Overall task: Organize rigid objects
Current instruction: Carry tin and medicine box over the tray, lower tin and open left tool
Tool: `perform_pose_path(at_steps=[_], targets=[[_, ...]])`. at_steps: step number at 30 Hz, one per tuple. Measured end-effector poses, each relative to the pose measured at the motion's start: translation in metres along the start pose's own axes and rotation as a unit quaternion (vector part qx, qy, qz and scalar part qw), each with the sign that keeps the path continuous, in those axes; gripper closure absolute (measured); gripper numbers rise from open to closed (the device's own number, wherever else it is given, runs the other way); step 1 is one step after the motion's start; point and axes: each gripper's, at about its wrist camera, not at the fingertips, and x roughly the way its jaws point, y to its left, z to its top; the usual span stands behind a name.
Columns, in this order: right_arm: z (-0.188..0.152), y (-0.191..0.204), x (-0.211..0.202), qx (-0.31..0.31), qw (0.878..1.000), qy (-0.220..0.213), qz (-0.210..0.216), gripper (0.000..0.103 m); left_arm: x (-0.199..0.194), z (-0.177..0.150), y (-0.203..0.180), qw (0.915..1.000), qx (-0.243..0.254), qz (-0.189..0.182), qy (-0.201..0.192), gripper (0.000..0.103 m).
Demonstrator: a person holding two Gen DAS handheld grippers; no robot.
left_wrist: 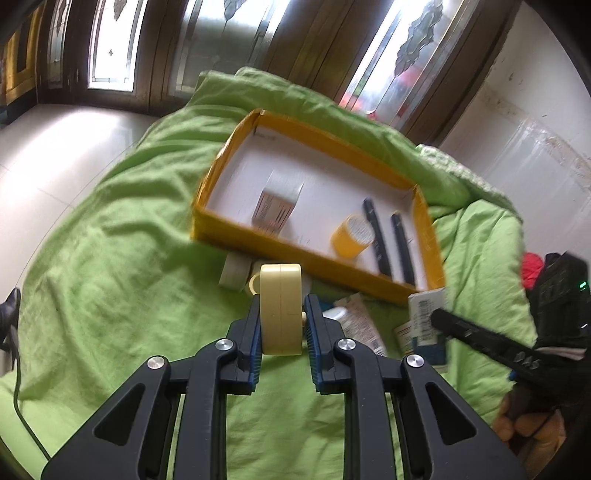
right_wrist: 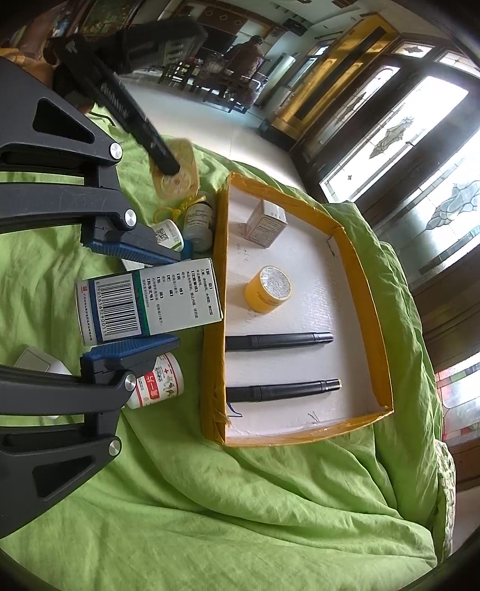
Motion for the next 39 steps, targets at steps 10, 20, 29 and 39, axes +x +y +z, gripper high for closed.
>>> perform_pose_path(at_steps=[10,20,29,39], targets=[[0.008,0.003,-0.008,0.003,1.0,-0.015,0.008,0.069,-0.01,0.036,-0.018,0.9994,0.017,-0.022,-0.021,0.085],[0.047,-0.017,-0.028,0.046,0.997,-0.062,-0.003,0.069,0.019,0.06,-0.043,0.9983,0.043,-0.036,-0.016,0.085],[0.081,-0.021,-0.014,0.052,0.996,-0.071,-0.024,0.069,0.059,0.067,-0.046,0.9982,0.05,-0.031,0.008,0.085],[0.092,-0.005,0.03,0.013,0.999,-0.026,-0.034,0.069,0.091,0.065,-0.036,0.997,0.071,0.006,0.029,0.085]])
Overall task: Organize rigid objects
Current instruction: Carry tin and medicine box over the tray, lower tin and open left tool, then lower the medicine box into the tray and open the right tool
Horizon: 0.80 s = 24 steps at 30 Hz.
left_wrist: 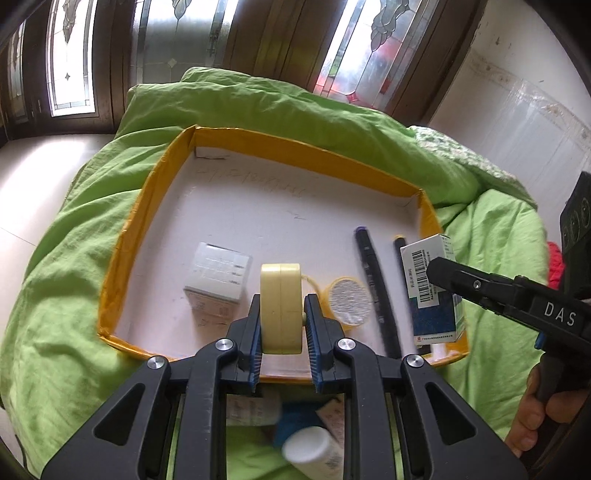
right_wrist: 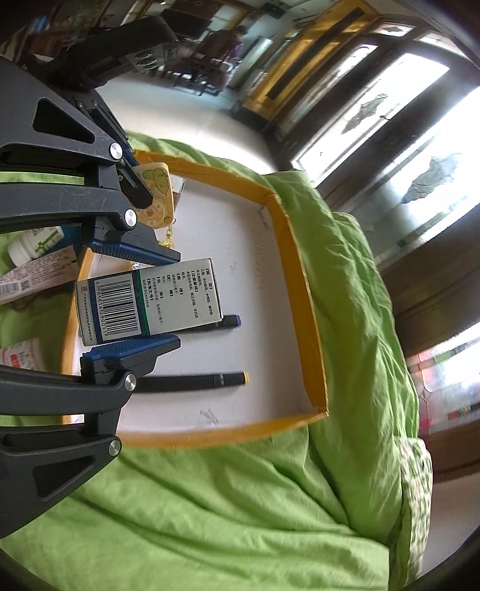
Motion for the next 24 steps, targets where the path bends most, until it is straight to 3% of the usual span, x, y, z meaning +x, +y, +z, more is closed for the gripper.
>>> perform_pose_path(at_steps=[11,16,24], targets=[[0.0,0.005,0.034,-0.014,0.999,0.034,-0.022,0.069,0.01,0.014,0.028,0.9994,0.005,0.035,0.001,0.085],[-0.001,0.014,0.049,-0.012,0.998,0.052,0.015,0.069,0.02,0.021,0.03,0.9989,0.014,0.045,0.002,0.085],[-0.01,0.015,0.059,-0.031,0.998,0.056,-0.003,0.069,0.022,0.022,0.026,0.9985,0.024,0.05,-0.004,0.085]])
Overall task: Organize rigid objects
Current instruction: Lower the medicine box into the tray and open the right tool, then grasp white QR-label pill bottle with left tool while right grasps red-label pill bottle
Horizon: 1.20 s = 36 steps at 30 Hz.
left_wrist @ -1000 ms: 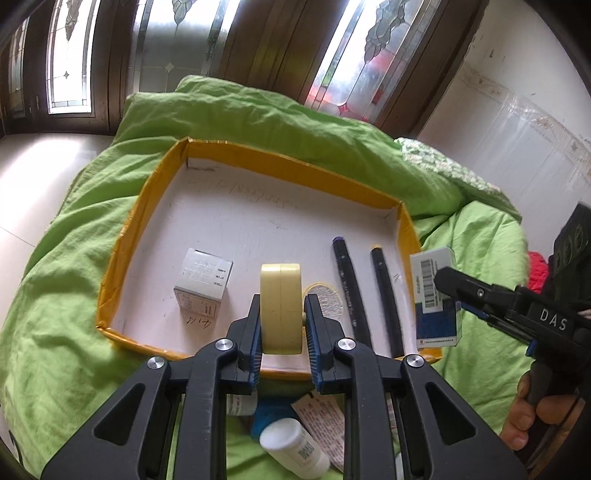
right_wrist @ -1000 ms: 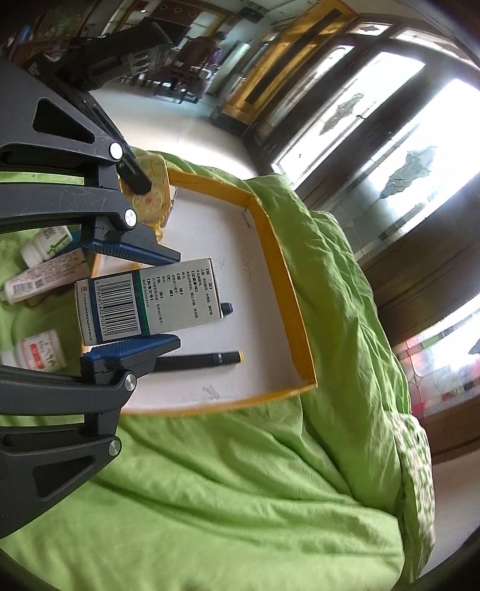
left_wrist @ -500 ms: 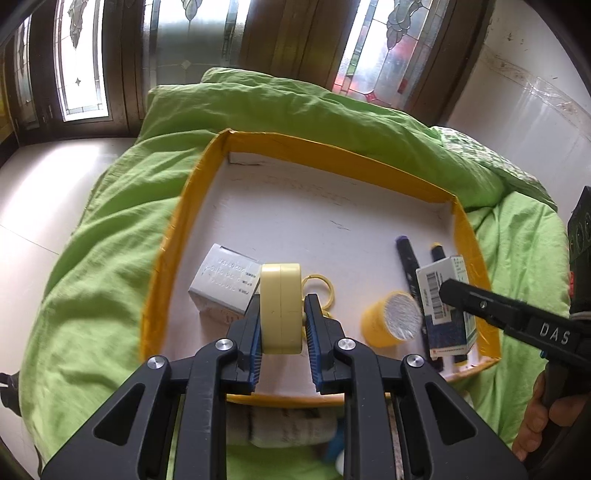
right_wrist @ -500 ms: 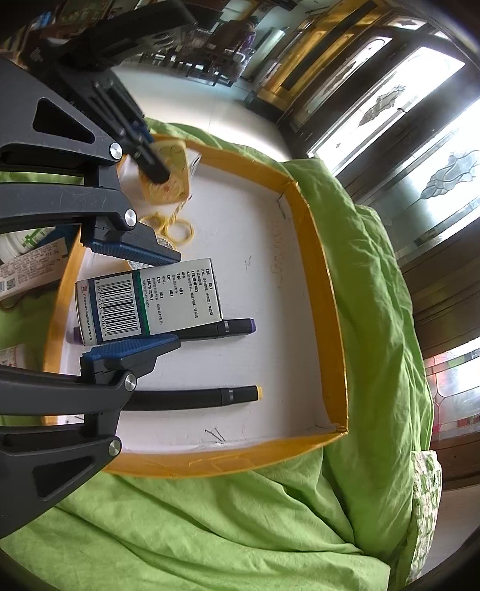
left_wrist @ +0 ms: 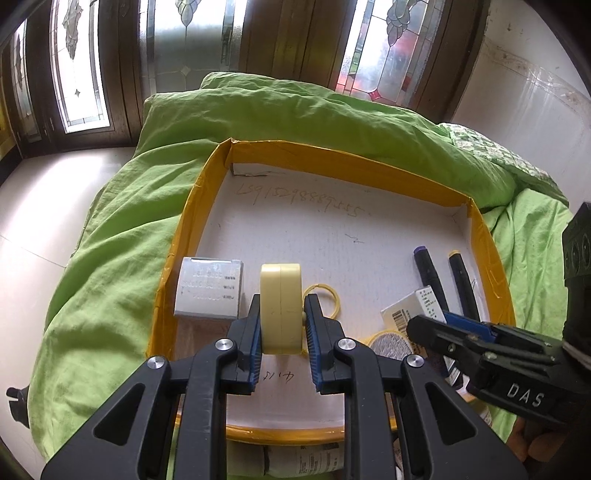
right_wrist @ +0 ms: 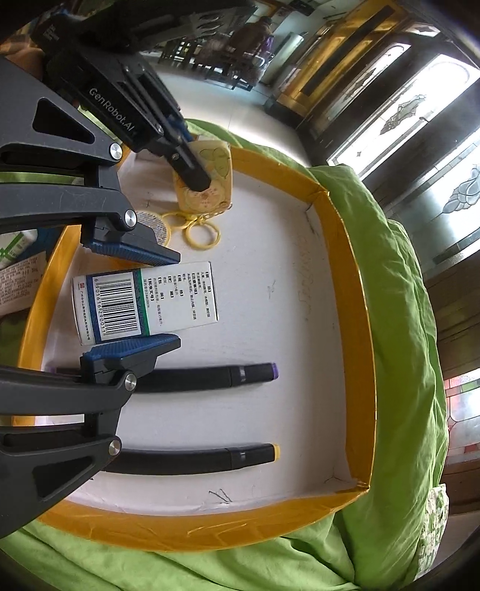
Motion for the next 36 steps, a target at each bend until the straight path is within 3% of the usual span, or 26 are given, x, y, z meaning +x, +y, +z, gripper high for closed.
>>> perform_pose_path(at_steps=[5,9,11,13,15,22,25,29,32,36], targets=[[0.0,-0.005,-0.007,0.01,1.0,-0.011,0.004,0.068,-0.002,-0.006,-0.003,1.0,0.004,0.005,0.001,0.085],[-0.001,-0.005,-0.015,0.014,1.0,-0.022,0.006,0.057,-0.003,-0.013,-0.003,0.9999,0.0,0.005,0.009,0.085],[-0.002,-0.004,-0.021,0.017,0.999,-0.03,0.008,0.056,-0.007,-0.018,-0.004,1.0,0.001,0.003,0.009,0.082],[-0.003,-0.004,-0.029,0.018,0.999,-0.039,0.01,0.054,-0.014,-0.025,-0.006,1.0,0.006,-0.001,0.005,0.067],[-0.005,-0.003,-0.039,0.022,0.998,-0.051,0.011,0.046,-0.022,-0.031,-0.009,1.0,0.005,-0.005,-0.001,0.059],[-0.017,-0.007,-0.065,0.042,0.996,-0.07,0.023,0.043,-0.057,-0.059,-0.014,0.9996,0.003,-0.011,-0.024,0.054],[-0.027,-0.012,-0.077,0.045,0.996,-0.072,0.02,0.038,-0.078,-0.085,-0.005,0.9988,-0.024,-0.01,-0.04,0.043],[-0.045,-0.024,-0.092,0.055,0.996,-0.066,0.017,0.032,-0.091,-0.108,0.008,0.9967,-0.07,-0.029,-0.029,0.042],[-0.059,-0.031,-0.098,0.063,0.996,-0.06,0.016,0.027,-0.095,-0.109,0.005,0.9973,-0.061,-0.021,-0.035,0.042],[-0.081,-0.038,-0.103,0.059,0.997,-0.047,0.015,0.026,-0.088,-0.115,-0.001,0.9976,-0.06,-0.033,-0.011,0.042]])
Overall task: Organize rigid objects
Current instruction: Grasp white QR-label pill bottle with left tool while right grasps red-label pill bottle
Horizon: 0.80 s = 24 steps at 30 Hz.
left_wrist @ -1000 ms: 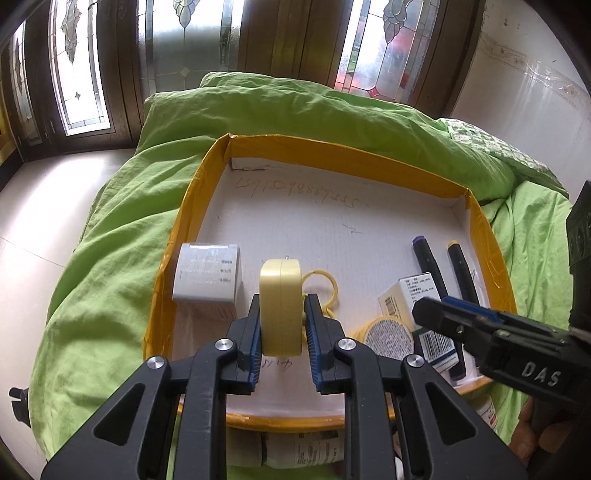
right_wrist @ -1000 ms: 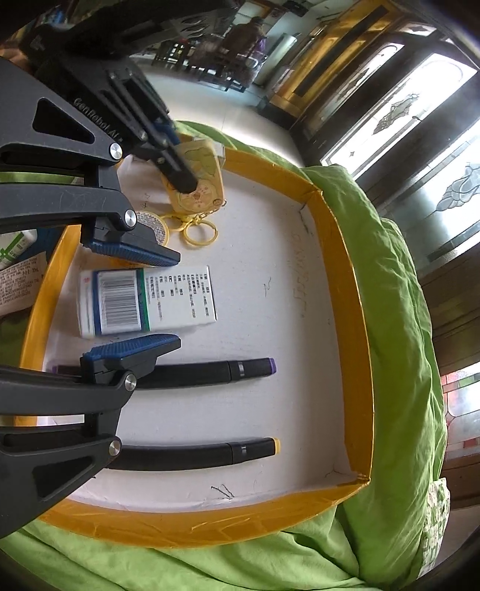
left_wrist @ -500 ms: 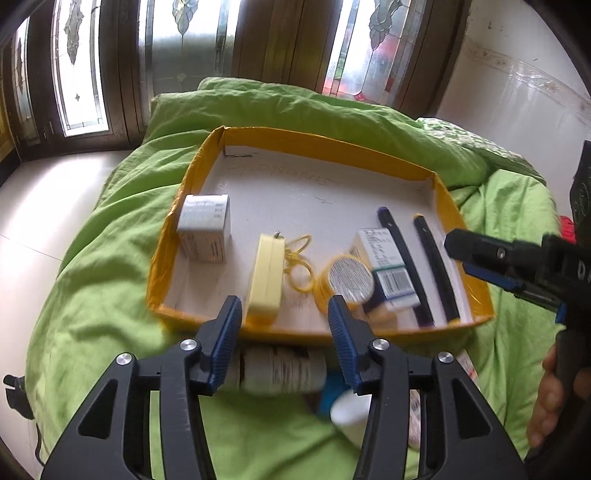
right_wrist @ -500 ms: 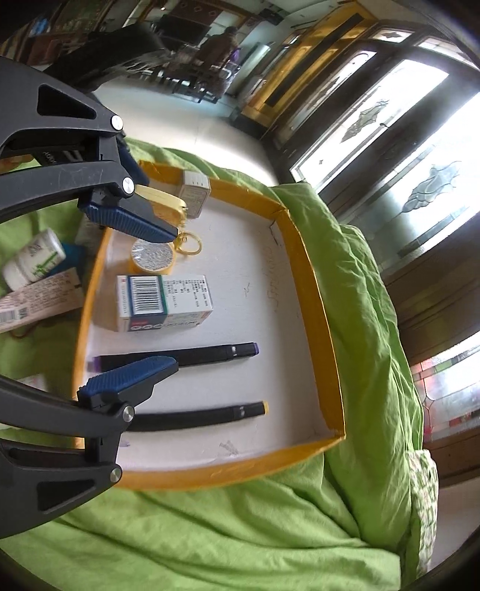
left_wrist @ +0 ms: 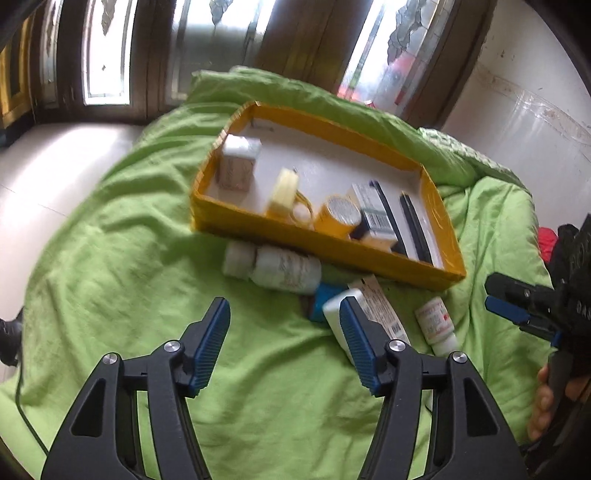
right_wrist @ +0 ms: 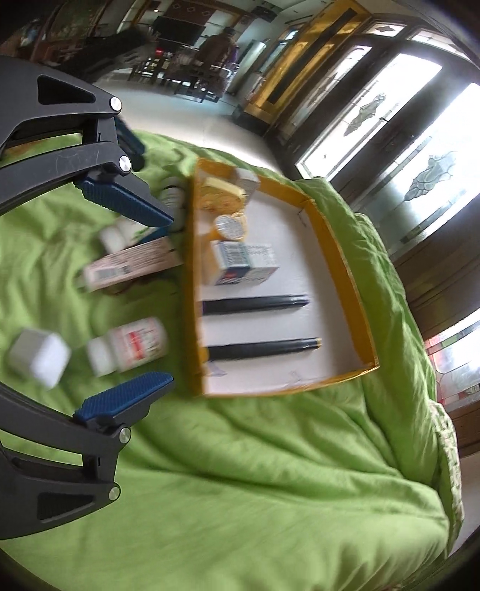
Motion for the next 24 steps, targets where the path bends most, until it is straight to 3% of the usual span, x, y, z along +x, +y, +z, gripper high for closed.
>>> perform_pose_path(at_steps=[7,17,21,24], targets=[[-0.005,-0.01,-0.011,0.005,1.0,-0.015,-0.004,0.026,0.01,-0.018,-0.021,0.9976,-0.008,-0.049,0.049,0.043],[-0.015,-0.004,-0.009,-0.01,1.0,-0.008,-0.007,0.026,0.038,-0.011,-0.058,0.997,0.001,-0.032,0.071,0.047],[-0.017,-0.006,-0.005,-0.006,1.0,-0.004,-0.006,0.026,0.055,-0.01,-0.062,0.9963,-0.003,-0.009,0.085,0.072],[-0.017,-0.007,-0.003,-0.006,1.0,0.0,-0.007,0.027,0.053,-0.01,-0.061,0.9962,0.001,-0.004,0.087,0.072]])
